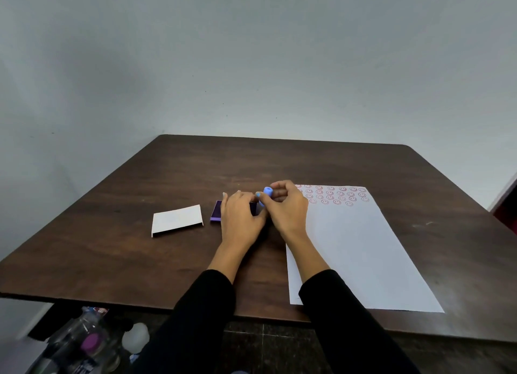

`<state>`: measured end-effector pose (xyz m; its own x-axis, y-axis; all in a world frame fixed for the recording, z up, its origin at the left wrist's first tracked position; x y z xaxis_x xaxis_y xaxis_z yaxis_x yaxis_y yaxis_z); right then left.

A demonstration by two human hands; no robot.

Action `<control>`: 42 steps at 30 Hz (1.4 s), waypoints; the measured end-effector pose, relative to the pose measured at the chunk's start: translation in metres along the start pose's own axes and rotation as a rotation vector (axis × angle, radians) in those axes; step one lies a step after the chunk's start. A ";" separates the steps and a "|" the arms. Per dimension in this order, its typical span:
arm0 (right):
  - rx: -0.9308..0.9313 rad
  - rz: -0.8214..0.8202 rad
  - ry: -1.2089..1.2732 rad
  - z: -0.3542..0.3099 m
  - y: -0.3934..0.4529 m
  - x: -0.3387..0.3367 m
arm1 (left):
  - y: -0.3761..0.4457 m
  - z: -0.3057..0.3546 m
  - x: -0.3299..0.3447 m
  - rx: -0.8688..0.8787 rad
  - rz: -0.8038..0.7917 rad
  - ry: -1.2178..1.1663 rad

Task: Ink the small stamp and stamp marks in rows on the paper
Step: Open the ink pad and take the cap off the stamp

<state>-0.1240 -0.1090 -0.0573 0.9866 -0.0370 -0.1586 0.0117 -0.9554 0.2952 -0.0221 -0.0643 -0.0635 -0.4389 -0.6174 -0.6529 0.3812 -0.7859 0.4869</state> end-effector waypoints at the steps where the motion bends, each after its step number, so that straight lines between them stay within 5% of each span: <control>1: -0.004 0.007 0.006 0.000 0.000 0.000 | 0.000 0.000 0.000 0.003 0.007 0.000; 22: 0.032 -0.064 0.099 0.002 0.006 -0.004 | 0.001 -0.002 0.001 0.052 -0.042 0.076; 26: 0.087 -0.016 0.330 -0.003 0.008 -0.007 | -0.003 0.001 -0.001 0.091 -0.059 0.140; 33: 0.464 -0.016 1.217 -0.004 0.018 -0.025 | -0.023 0.010 -0.004 0.242 -0.101 0.212; 42: 0.588 -0.046 1.522 -0.004 0.012 -0.025 | 0.004 -0.014 -0.022 0.144 -0.131 0.259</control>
<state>-0.1479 -0.1181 -0.0460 0.2322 -0.0403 0.9718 0.3360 -0.9343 -0.1190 0.0002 -0.0531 -0.0554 -0.2476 -0.4961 -0.8322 0.2081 -0.8661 0.4544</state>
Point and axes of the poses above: each hand's wrist, its own y-axis towards the middle knuckle, its own x-axis out of the palm, z = x × y, the point moved 3 cm from there along y, towards the middle knuckle, and after that the axes turned 4 degrees about y, right-handed, at the moved point
